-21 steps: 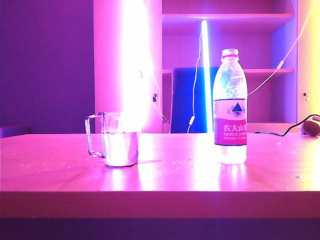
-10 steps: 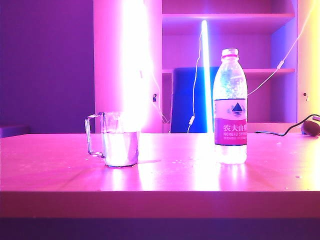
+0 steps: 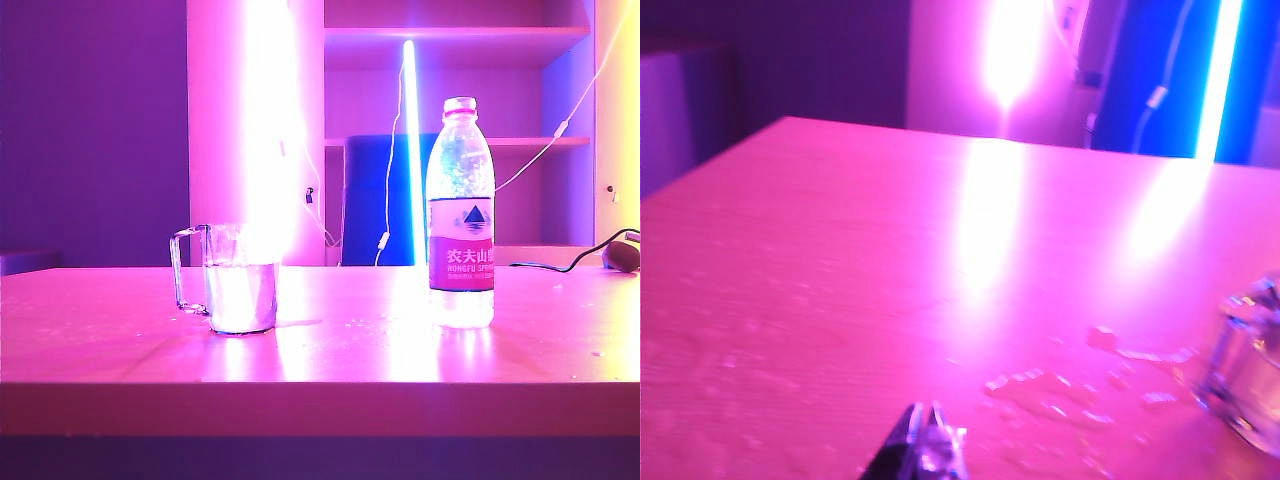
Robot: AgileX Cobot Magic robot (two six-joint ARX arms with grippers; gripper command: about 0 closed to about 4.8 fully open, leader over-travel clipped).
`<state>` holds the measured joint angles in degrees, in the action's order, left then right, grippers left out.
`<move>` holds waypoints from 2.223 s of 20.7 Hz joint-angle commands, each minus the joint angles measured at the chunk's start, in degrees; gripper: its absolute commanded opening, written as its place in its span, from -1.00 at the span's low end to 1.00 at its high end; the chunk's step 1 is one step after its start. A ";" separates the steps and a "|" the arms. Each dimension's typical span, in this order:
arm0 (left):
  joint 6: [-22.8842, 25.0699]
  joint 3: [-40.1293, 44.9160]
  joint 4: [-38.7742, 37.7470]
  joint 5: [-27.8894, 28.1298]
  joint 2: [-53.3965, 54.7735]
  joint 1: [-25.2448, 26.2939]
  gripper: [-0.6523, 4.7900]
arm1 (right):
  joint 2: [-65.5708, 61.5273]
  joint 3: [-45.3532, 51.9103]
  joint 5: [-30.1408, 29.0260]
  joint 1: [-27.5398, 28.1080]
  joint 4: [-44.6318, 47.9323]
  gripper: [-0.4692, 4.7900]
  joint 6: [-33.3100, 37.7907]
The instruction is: Pick up the mineral water bottle on the table and pour water into the mug until it's half full.
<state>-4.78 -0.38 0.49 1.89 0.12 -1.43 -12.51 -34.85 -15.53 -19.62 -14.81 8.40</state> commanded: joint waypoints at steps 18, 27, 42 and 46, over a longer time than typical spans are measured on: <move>-0.15 -0.15 -9.22 -5.77 0.07 -0.04 -0.77 | -1.66 24.02 -3.80 0.02 17.03 -0.84 7.67; -0.15 -0.15 -9.22 -5.77 0.07 -0.04 -0.77 | 4.42 25.77 2.54 1.09 16.68 -0.84 -8.26; -0.15 -0.15 -9.25 -5.77 0.07 -0.04 -0.77 | 12.68 34.82 4.04 15.87 9.42 -0.84 -11.45; -0.15 -0.15 -9.25 -5.77 0.07 -0.04 -0.77 | 12.68 34.82 4.07 15.89 6.91 -0.84 -11.45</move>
<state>-4.78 -0.38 -9.13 -3.68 0.12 -1.45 0.01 -0.38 -11.57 -3.75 -7.42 -2.90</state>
